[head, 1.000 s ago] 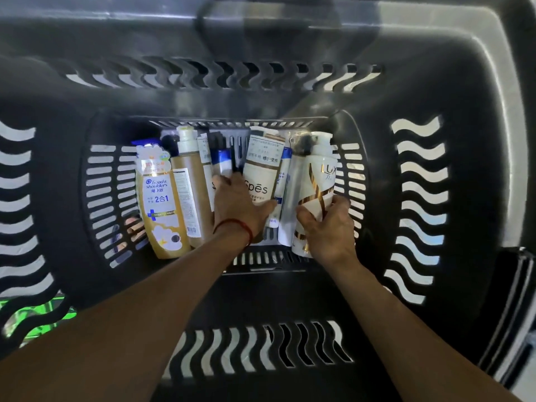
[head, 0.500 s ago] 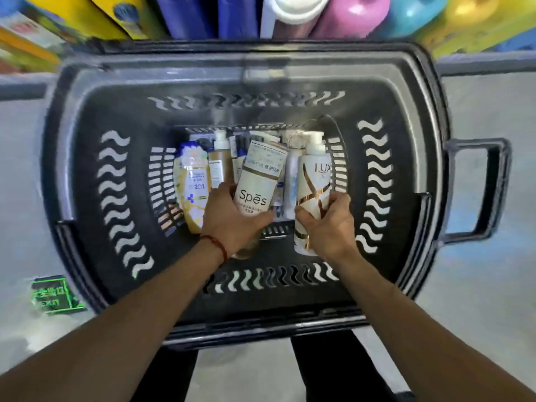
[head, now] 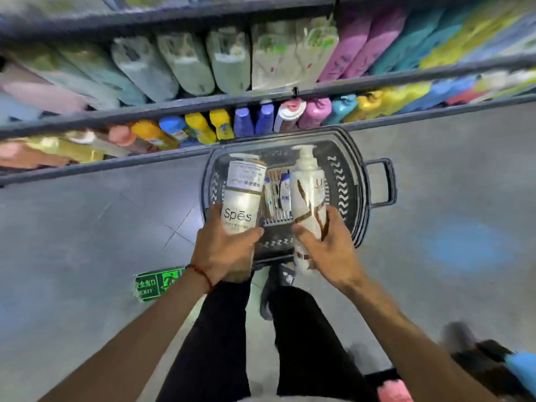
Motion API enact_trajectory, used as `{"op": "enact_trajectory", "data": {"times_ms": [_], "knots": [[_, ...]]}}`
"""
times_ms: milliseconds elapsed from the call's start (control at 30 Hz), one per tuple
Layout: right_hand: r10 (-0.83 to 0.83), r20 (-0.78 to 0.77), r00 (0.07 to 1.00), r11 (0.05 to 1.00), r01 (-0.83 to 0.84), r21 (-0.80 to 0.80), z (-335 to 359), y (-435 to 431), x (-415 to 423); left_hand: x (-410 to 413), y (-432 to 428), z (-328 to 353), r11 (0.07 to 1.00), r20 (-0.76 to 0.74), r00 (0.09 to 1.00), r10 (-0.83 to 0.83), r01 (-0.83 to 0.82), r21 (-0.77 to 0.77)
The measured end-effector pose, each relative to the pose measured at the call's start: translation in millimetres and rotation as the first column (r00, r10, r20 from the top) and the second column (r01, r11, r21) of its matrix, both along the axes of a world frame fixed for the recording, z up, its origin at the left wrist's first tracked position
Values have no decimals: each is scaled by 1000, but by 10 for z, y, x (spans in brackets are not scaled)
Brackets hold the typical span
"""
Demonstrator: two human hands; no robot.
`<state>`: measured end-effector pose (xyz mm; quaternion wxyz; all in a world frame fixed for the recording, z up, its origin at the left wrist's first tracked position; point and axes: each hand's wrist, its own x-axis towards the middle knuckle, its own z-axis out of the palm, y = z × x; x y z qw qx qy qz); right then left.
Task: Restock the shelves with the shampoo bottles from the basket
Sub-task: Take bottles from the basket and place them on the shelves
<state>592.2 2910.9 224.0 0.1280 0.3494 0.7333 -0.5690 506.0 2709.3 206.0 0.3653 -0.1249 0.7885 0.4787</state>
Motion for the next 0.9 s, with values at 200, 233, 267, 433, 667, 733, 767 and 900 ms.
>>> {"op": "enact_trajectory", "data": {"times_ms": [200,233,267,433,667,733,767,900], "knots": [[-9,-105,994,991,-5,-134,1007,-371,228,381,-324,1117,967,-54,972,229,-221,127],[9,-127,992,990,-26,-137,1138,-422,265,448,-369,1286,958,-63,964,257,-246,150],[32,-149,988,988,-54,-142,1262,-469,300,518,-427,1441,950,-78,958,278,-262,170],[166,-270,948,964,-214,-160,1881,-734,399,862,-775,2129,927,-181,918,352,-315,206],[330,-418,846,903,-412,-120,2644,-1378,177,1047,-1587,2886,856,-326,797,509,-430,285],[363,-460,810,891,-446,-82,2825,-1656,44,1001,-1887,3014,835,-359,758,545,-452,313],[366,-482,796,890,-451,-68,2900,-1818,-32,953,-2054,3059,830,-375,743,554,-455,323],[394,-570,721,874,-485,-10,3176,-2577,-396,671,-2792,3259,822,-486,662,570,-449,350]]}}
